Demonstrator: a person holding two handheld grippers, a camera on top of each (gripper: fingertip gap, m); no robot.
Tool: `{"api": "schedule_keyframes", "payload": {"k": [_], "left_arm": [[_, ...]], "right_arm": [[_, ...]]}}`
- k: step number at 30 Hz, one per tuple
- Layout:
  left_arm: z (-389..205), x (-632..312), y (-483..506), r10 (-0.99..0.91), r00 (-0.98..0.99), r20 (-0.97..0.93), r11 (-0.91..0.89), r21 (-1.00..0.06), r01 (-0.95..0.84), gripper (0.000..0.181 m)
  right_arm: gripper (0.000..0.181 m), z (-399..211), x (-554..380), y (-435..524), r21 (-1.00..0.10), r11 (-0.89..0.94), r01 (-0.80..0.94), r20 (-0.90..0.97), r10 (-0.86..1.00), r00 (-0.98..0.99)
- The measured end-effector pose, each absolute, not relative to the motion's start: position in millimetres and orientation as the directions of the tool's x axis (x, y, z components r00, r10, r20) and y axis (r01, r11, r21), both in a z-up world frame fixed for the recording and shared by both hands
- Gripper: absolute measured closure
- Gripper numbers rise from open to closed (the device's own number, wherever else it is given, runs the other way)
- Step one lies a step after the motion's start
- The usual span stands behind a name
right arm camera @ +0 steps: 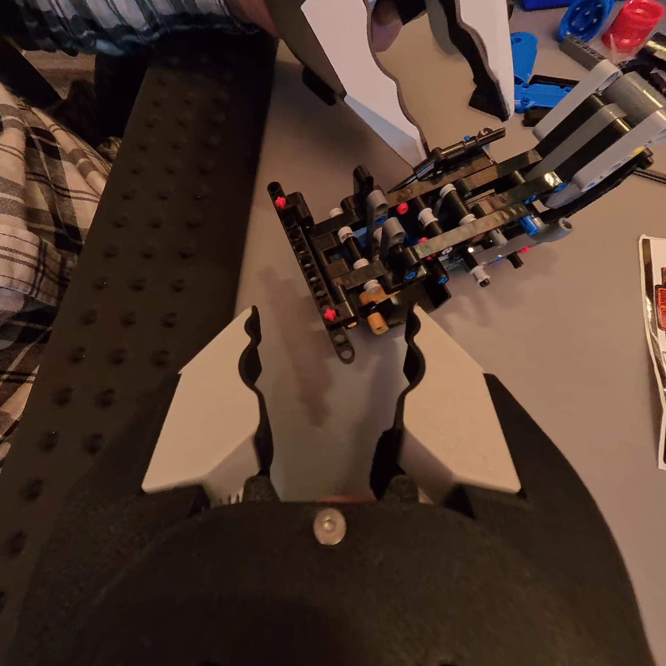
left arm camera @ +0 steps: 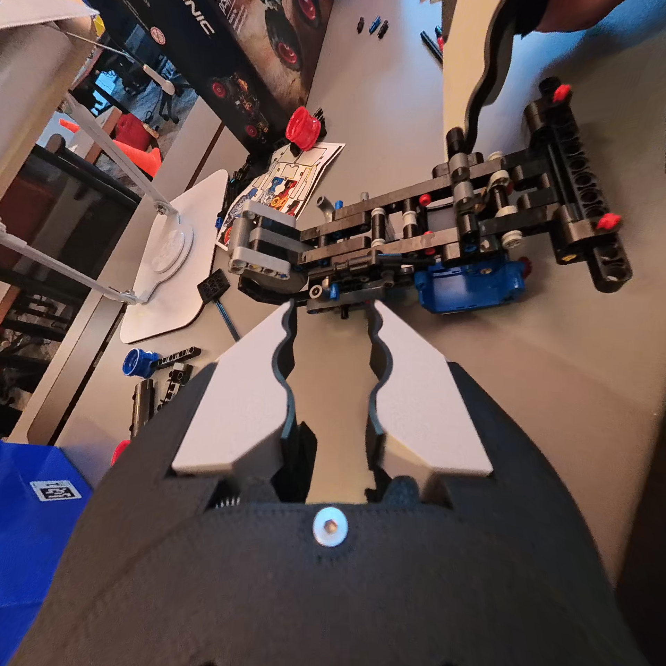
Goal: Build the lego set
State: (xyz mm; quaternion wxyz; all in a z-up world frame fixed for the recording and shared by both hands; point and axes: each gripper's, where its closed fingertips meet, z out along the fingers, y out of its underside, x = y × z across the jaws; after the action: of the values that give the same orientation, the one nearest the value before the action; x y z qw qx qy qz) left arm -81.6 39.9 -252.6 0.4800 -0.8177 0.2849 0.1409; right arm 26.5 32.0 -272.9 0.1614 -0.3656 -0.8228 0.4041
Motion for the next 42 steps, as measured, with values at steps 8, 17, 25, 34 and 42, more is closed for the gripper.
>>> {"api": "schedule_keyframes", "payload": {"k": [8, 17, 25, 34, 42], "left_arm": [[-252, -79, 35, -0.358, 0.815, -0.456, -0.372, -0.731, -0.572, 0.142], [-246, -72, 32, -0.384, 0.827, -0.411, -0.340, -0.770, -0.540, 0.141], [-254, -67, 31, -0.416, 0.826, -0.380, -0.363, -0.763, -0.534, 0.144], [-257, -69, 35, -0.406, 0.839, -0.363, -0.382, -0.766, -0.516, 0.145], [-260, -69, 34, -0.411, 0.849, -0.331, -0.398, -0.773, -0.494, 0.143]], "right_arm": [[0.109, -259, 24, 61, -0.816, 0.341, 0.466, -0.023, 0.787, -0.616], [0.109, -268, 23, 57, -0.815, 0.330, 0.477, -0.057, 0.773, -0.632], [0.109, -262, 22, 59, -0.843, 0.278, 0.460, -0.090, 0.772, -0.630], [0.100, -249, 11, 53, -0.887, 0.198, 0.418, -0.121, 0.772, -0.624], [0.101, -253, 14, 46, -0.874, 0.228, 0.428, -0.122, 0.751, -0.649]]}}
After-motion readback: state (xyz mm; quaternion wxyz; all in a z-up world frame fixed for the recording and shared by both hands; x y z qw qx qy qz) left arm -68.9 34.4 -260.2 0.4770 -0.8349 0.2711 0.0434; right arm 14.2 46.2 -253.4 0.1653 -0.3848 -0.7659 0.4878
